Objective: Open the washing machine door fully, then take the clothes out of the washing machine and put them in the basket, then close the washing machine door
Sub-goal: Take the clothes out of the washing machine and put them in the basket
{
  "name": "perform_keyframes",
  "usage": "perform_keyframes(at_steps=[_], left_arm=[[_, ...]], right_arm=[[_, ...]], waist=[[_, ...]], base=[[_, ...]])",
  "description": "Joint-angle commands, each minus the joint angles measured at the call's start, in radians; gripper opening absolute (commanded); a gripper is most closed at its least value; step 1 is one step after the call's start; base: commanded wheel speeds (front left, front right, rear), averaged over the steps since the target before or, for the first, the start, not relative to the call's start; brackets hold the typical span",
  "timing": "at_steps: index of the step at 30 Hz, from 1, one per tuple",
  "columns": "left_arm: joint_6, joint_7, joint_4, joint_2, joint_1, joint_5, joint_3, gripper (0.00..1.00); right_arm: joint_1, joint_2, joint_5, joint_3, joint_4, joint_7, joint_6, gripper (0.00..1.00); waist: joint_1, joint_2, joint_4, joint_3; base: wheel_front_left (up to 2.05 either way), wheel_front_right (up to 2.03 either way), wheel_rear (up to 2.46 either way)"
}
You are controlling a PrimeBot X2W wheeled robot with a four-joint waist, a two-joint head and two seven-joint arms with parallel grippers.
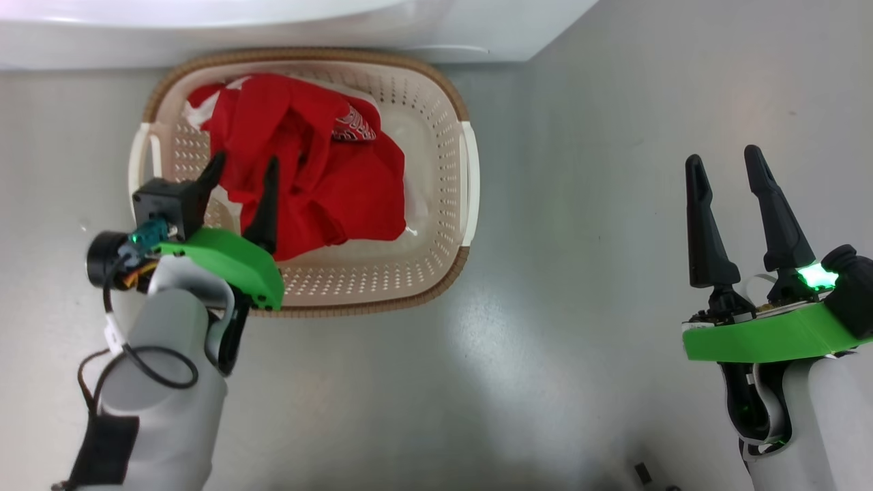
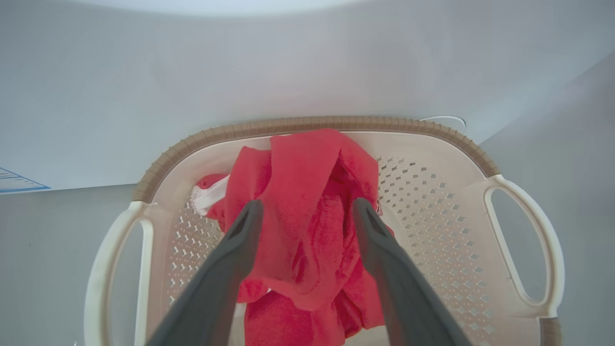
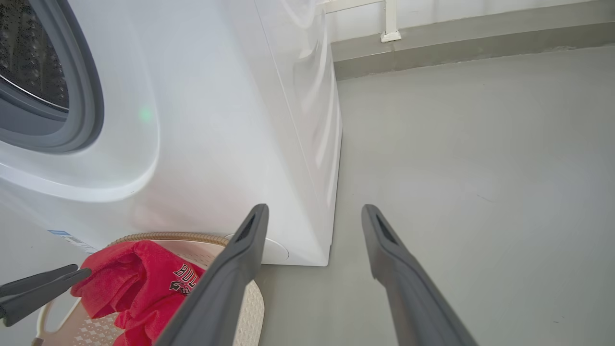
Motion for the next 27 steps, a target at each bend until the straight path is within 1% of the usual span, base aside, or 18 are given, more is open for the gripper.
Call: perform_keyframes(at_steps=[1, 14, 18, 27], left_arm=[[-0.006, -0.005, -0.024, 0.025, 0.05, -0.01, 0.027, 1.0], [-0.006, -0.005, -0.157, 0.001, 0.179, -0.016, 0.084, 1.0], [-0.006, -0.005, -0.224, -0.003, 0.234, -0.012, 0.105, 1.0], [-0.006, -0.005, -0.372, -0.001, 0.327, 0.008, 0.127, 1.0]], right_arm=[[0.018, 0.002, -0.01, 0.022, -0.017, -0.006, 0.007, 1.0], [0.041, 0.002, -0.029, 0.025, 0.023, -0.006, 0.007, 1.0], [0.062, 0.002, -0.033, 0.024, 0.035, -0.006, 0.007, 1.0], [0.088, -0.003, -0.033, 0.014, 0.046, -0.006, 0.007, 1.0]], waist=[[0.0, 0.0, 0.009, -0.026], [0.0, 0.0, 0.037, -0.179], [0.0, 0.0, 0.044, -0.238], [0.0, 0.0, 0.053, -0.324]], base=[[0.0, 0.0, 0.0], [0.0, 0.0, 0.0], [0.0, 0.0, 0.0], [0.0, 0.0, 0.0]])
